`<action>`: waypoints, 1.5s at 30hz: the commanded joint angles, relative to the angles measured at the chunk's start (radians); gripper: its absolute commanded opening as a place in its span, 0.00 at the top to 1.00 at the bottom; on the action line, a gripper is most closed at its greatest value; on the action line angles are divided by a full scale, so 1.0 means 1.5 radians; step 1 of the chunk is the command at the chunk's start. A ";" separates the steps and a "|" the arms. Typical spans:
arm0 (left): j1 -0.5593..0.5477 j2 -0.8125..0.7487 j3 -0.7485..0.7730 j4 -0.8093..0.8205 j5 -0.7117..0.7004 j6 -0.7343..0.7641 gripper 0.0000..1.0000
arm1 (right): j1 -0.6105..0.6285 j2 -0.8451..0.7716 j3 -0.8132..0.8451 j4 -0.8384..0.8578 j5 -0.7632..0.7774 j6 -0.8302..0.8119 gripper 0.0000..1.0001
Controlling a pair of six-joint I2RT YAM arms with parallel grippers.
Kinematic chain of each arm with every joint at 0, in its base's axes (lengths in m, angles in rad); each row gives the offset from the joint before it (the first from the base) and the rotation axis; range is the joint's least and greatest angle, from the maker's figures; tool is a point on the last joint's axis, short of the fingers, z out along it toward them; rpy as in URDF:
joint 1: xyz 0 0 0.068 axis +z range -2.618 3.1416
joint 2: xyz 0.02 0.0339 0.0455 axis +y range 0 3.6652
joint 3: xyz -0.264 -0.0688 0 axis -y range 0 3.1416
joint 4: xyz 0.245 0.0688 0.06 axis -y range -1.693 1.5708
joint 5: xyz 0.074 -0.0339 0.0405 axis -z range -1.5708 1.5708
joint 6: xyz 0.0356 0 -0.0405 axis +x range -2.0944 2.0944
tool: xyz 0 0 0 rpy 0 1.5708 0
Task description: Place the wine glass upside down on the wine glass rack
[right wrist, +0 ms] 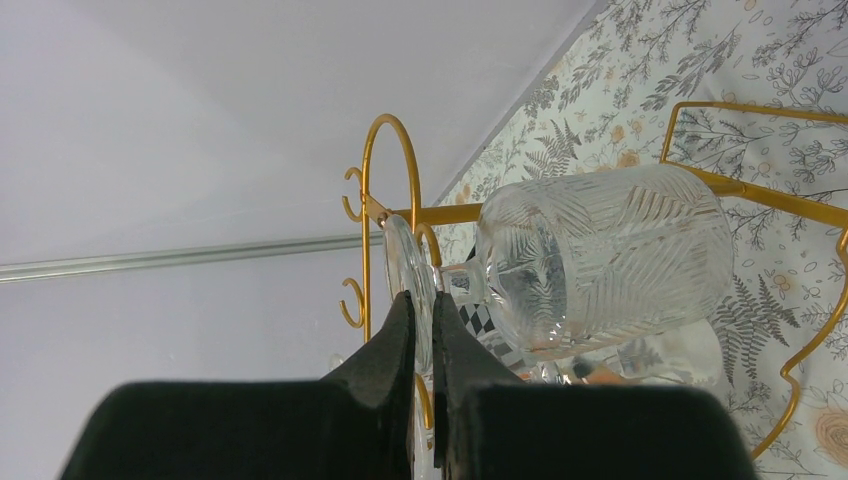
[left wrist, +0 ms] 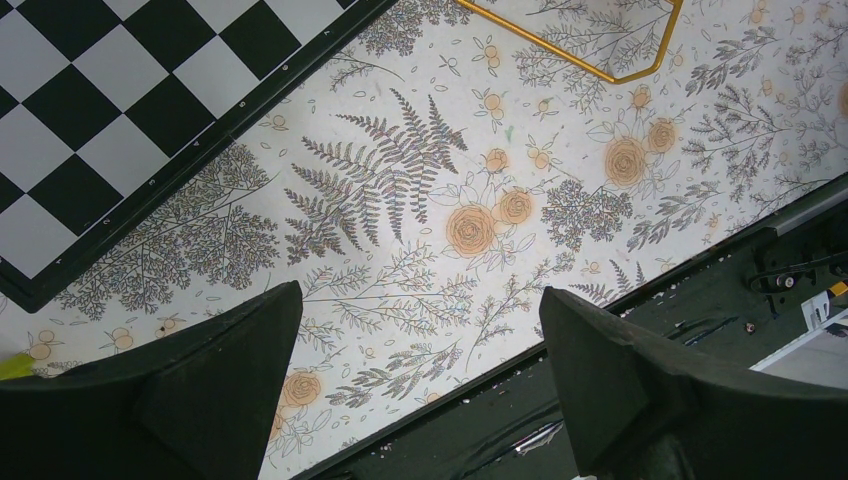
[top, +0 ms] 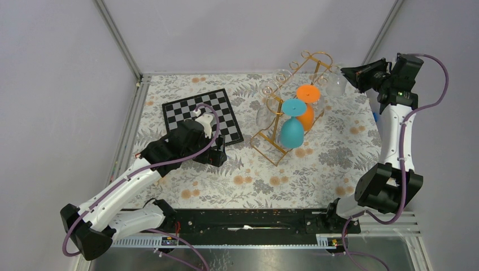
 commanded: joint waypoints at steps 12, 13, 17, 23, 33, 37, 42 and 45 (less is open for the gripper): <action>0.003 0.002 0.003 0.027 -0.006 -0.004 0.01 | 0.014 -0.016 0.005 0.120 -0.019 0.051 1.00; 0.003 0.002 0.002 0.026 -0.007 -0.004 0.01 | 0.014 -0.017 0.006 0.119 -0.019 0.051 1.00; 0.003 0.001 0.002 0.026 -0.007 -0.004 0.01 | 0.014 -0.008 0.007 0.115 -0.017 0.047 1.00; 0.003 -0.001 0.002 0.026 -0.007 -0.001 0.01 | 0.026 0.003 0.001 0.110 -0.011 0.035 1.00; 0.003 0.000 0.000 0.025 -0.007 -0.004 0.01 | 0.031 0.015 -0.004 0.102 -0.001 0.020 1.00; 0.003 0.001 0.000 0.025 -0.006 -0.006 0.01 | 0.031 0.010 -0.008 0.104 -0.003 0.020 1.00; 0.003 0.003 0.001 0.025 -0.006 -0.007 0.01 | 0.031 -0.007 -0.008 0.099 -0.002 0.015 1.00; 0.003 0.003 0.002 0.025 -0.004 -0.009 0.01 | 0.030 -0.019 -0.005 0.088 0.001 0.007 1.00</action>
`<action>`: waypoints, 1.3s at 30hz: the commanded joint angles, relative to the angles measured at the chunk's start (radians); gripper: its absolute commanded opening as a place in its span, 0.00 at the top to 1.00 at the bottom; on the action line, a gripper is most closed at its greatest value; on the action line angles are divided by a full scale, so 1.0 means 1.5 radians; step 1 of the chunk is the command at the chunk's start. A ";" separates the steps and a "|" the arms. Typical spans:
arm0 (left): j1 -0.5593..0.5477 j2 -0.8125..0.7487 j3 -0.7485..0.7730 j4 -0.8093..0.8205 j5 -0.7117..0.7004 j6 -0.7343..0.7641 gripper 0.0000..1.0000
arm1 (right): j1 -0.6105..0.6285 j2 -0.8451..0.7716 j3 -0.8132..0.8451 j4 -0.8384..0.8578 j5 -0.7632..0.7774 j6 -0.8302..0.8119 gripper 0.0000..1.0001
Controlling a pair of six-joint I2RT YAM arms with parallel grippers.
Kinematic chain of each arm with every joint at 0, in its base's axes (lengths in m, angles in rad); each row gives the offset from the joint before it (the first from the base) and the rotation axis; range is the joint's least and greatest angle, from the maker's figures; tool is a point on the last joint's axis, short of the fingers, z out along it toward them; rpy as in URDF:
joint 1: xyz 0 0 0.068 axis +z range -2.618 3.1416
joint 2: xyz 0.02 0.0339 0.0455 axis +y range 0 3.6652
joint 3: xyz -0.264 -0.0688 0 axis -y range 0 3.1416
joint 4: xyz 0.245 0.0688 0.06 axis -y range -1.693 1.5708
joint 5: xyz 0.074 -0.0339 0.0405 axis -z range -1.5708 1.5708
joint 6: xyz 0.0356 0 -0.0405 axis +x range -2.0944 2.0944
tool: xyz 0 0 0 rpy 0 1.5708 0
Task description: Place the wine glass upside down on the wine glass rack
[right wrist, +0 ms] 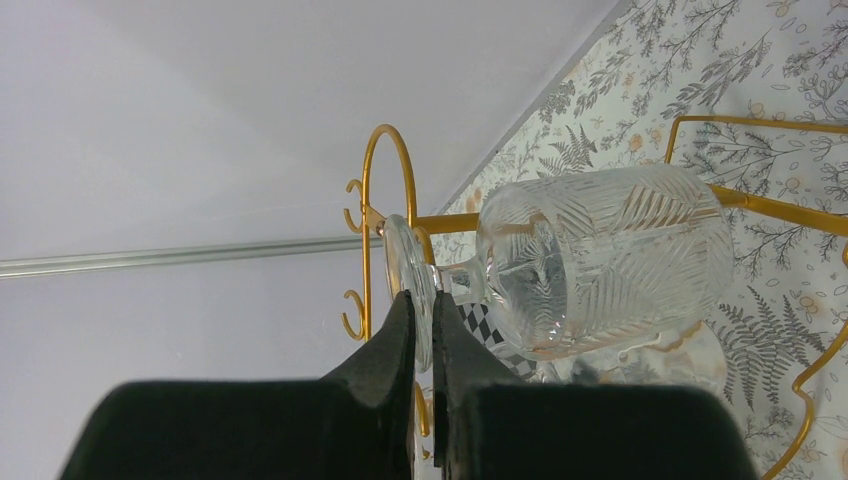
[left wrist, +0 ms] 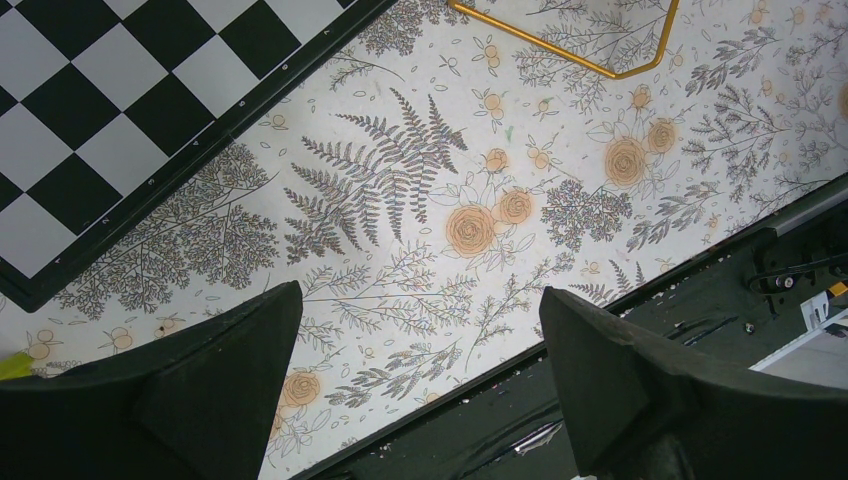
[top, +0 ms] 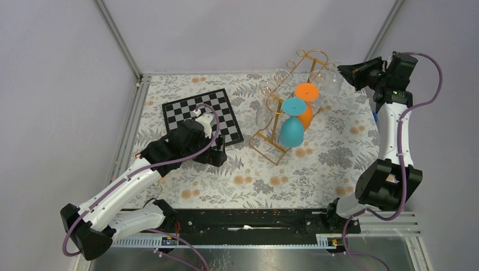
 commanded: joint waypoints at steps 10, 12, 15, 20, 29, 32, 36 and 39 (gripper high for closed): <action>0.003 0.010 0.033 0.021 0.047 -0.080 0.01 | 0.001 -0.147 -0.060 -0.048 0.004 -0.104 1.00; 0.003 0.022 0.046 0.021 0.061 -0.110 0.01 | -0.005 -0.175 -0.084 -0.050 -0.002 -0.112 1.00; 0.003 0.047 0.061 0.034 0.084 -0.181 0.01 | -0.015 -0.203 -0.109 -0.065 -0.015 -0.132 1.00; 0.003 0.071 0.032 0.161 0.142 -0.326 0.02 | -0.031 -0.214 -0.111 -0.093 -0.042 -0.162 1.00; -0.006 0.144 0.071 0.360 0.191 -0.461 0.15 | -0.046 -0.220 -0.089 -0.127 -0.065 -0.183 1.00; -0.020 0.180 0.123 0.387 0.188 -0.469 0.20 | -0.048 -0.223 -0.077 -0.140 -0.061 -0.193 1.00; -0.033 0.210 0.167 0.448 0.156 -0.494 0.26 | -0.048 -0.228 -0.053 -0.158 -0.067 -0.198 1.00; -0.040 0.215 0.162 0.505 0.119 -0.522 0.27 | -0.048 -0.234 -0.026 -0.197 -0.060 -0.218 1.00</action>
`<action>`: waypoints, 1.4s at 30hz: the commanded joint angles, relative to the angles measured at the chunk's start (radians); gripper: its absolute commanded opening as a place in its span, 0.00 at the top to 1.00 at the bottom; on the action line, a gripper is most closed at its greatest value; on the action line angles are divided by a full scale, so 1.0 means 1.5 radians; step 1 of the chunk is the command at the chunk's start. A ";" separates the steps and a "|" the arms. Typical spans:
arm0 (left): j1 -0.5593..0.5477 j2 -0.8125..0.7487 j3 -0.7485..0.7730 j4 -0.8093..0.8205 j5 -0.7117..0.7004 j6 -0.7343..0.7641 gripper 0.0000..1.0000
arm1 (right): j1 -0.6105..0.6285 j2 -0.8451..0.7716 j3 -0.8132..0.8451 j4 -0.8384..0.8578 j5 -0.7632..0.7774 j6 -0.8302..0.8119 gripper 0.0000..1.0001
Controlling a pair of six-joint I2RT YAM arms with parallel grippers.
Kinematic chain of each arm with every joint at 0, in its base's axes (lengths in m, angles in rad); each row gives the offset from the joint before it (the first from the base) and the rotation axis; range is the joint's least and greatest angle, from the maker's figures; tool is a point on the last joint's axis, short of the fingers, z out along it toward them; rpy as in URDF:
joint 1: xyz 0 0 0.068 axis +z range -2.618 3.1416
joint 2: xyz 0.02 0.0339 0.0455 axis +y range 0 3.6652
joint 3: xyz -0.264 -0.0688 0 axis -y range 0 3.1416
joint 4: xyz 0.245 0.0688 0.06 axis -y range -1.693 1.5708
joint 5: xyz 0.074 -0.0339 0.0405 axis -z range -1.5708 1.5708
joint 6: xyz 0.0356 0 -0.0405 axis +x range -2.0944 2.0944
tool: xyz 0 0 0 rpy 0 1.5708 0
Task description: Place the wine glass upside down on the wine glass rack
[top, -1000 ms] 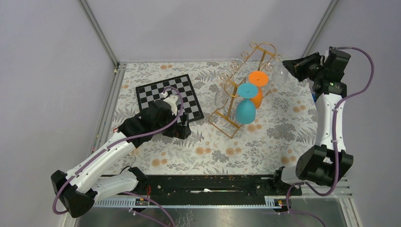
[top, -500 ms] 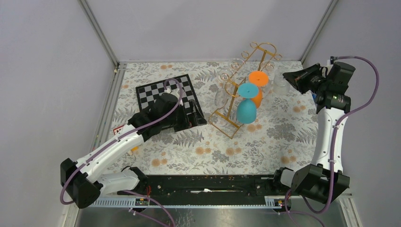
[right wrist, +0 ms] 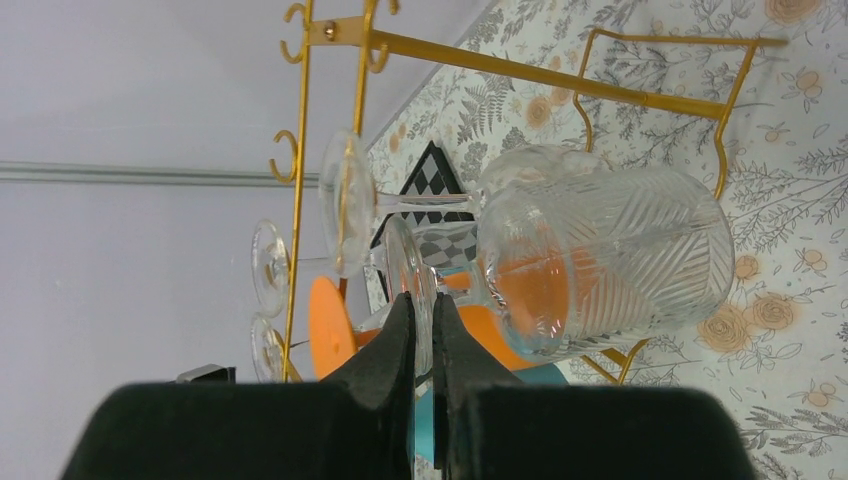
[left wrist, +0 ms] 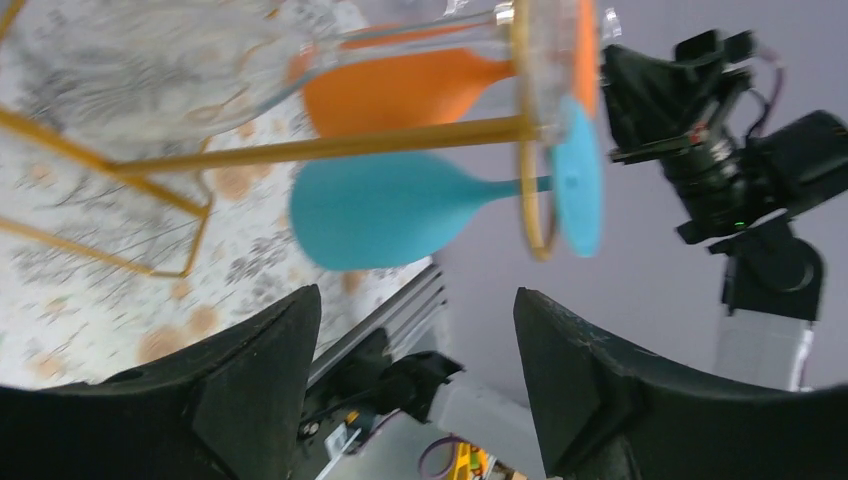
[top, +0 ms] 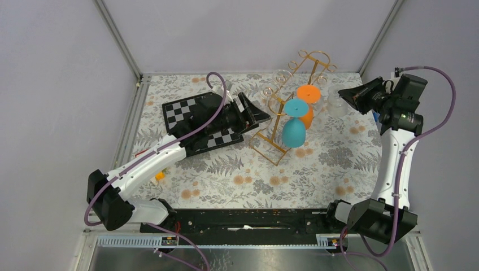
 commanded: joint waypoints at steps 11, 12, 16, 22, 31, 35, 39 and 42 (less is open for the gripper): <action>-0.020 0.041 0.019 0.227 -0.063 -0.097 0.37 | -0.006 -0.045 0.114 -0.022 -0.031 -0.024 1.00; -0.020 0.044 0.019 0.233 -0.063 -0.101 0.39 | -0.006 -0.045 0.117 -0.024 -0.030 -0.025 1.00; -0.022 0.062 0.023 0.249 -0.065 -0.107 0.50 | -0.006 -0.045 0.135 -0.040 -0.025 -0.035 1.00; -0.023 0.090 0.046 0.252 -0.048 -0.107 0.63 | -0.005 -0.047 0.159 -0.062 -0.015 -0.045 1.00; -0.024 0.097 0.050 0.259 -0.033 -0.112 0.74 | -0.006 -0.041 0.182 -0.078 -0.011 -0.053 1.00; -0.024 0.100 0.055 0.252 -0.018 -0.111 0.82 | -0.006 -0.038 0.179 -0.078 -0.012 -0.053 1.00; -0.024 0.101 0.064 0.247 0.000 -0.111 0.91 | -0.006 -0.034 0.177 -0.070 -0.013 -0.045 1.00; -0.024 0.100 0.072 0.238 0.017 -0.111 0.94 | -0.006 -0.031 0.177 -0.070 -0.014 -0.045 1.00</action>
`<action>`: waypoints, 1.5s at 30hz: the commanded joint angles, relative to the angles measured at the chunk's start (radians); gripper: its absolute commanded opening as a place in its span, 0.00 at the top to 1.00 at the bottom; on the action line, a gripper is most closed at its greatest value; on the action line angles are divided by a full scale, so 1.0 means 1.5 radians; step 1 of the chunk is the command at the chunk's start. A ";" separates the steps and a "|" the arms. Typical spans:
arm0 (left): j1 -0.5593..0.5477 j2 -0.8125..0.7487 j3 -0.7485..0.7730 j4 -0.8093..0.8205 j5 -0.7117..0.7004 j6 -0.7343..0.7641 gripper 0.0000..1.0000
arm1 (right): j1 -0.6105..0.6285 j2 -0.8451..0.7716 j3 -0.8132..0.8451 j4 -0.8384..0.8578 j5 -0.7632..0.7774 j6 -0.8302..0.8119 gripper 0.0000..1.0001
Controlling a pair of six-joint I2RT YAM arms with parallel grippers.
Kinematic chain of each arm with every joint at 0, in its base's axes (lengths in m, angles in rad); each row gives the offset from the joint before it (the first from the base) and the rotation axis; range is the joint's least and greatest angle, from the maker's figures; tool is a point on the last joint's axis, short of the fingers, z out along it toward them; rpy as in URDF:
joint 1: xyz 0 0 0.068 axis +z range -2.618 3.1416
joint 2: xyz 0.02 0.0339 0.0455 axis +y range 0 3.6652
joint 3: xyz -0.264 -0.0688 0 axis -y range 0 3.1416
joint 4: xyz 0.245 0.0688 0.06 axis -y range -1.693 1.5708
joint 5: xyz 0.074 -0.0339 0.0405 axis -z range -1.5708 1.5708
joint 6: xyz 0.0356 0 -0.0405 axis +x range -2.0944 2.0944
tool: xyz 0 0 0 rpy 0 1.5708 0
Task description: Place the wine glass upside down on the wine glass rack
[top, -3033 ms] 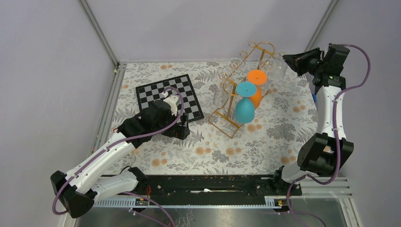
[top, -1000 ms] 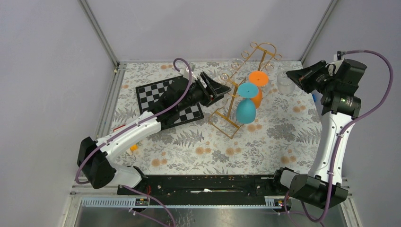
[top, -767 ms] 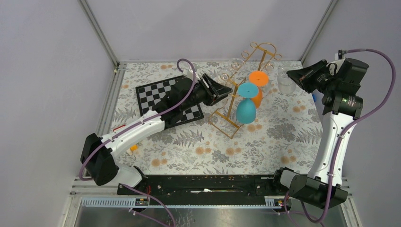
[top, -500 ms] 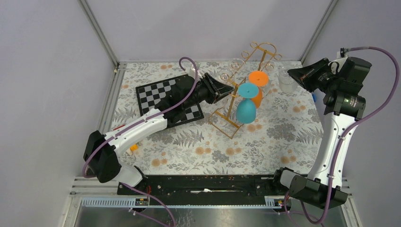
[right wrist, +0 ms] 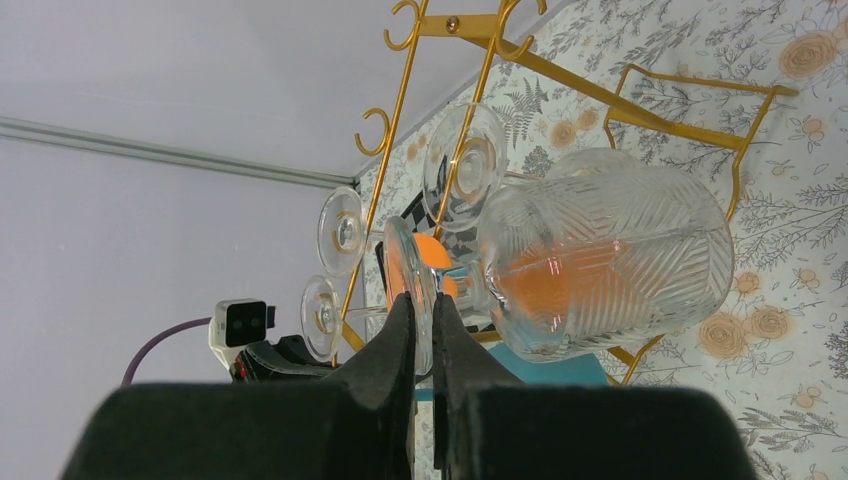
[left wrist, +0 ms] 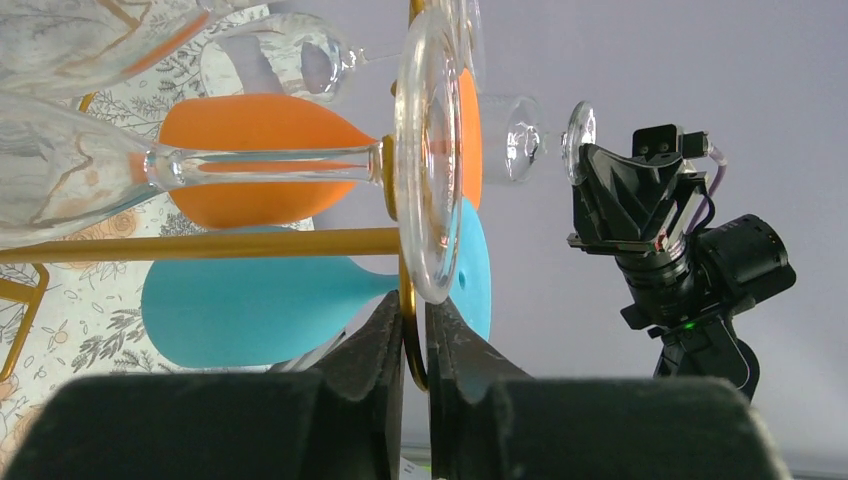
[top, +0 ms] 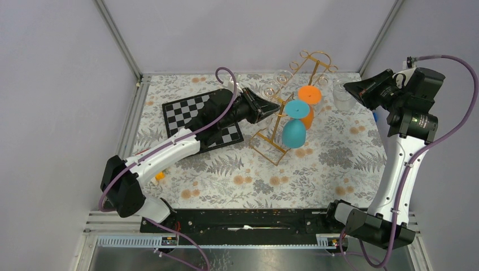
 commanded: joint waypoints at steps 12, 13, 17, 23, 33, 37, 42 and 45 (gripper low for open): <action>-0.002 -0.061 -0.006 -0.019 0.044 0.017 0.97 | -0.003 -0.001 0.039 0.046 -0.027 0.013 1.00; -0.002 -0.069 -0.012 -0.020 0.044 0.017 0.97 | -0.003 -0.001 0.041 0.046 -0.028 0.013 1.00; -0.001 -0.101 -0.024 -0.042 0.037 0.019 0.97 | -0.003 -0.003 0.043 0.046 -0.030 0.018 1.00; -0.001 -0.140 -0.036 -0.084 0.036 0.030 0.97 | -0.003 -0.014 0.034 0.046 -0.038 0.020 1.00; 0.010 -0.255 -0.107 -0.161 -0.018 0.046 0.97 | -0.003 -0.024 0.022 0.047 -0.076 0.035 1.00; 0.016 -0.282 -0.110 -0.208 -0.029 0.062 0.96 | -0.003 -0.030 0.000 0.064 -0.089 0.047 1.00; 0.023 -0.310 -0.140 -0.220 -0.034 0.060 0.88 | -0.003 -0.036 -0.025 0.082 -0.101 0.060 1.00; 0.026 -0.324 -0.157 -0.219 -0.034 0.058 0.74 | -0.003 -0.036 -0.029 0.083 -0.102 0.060 1.00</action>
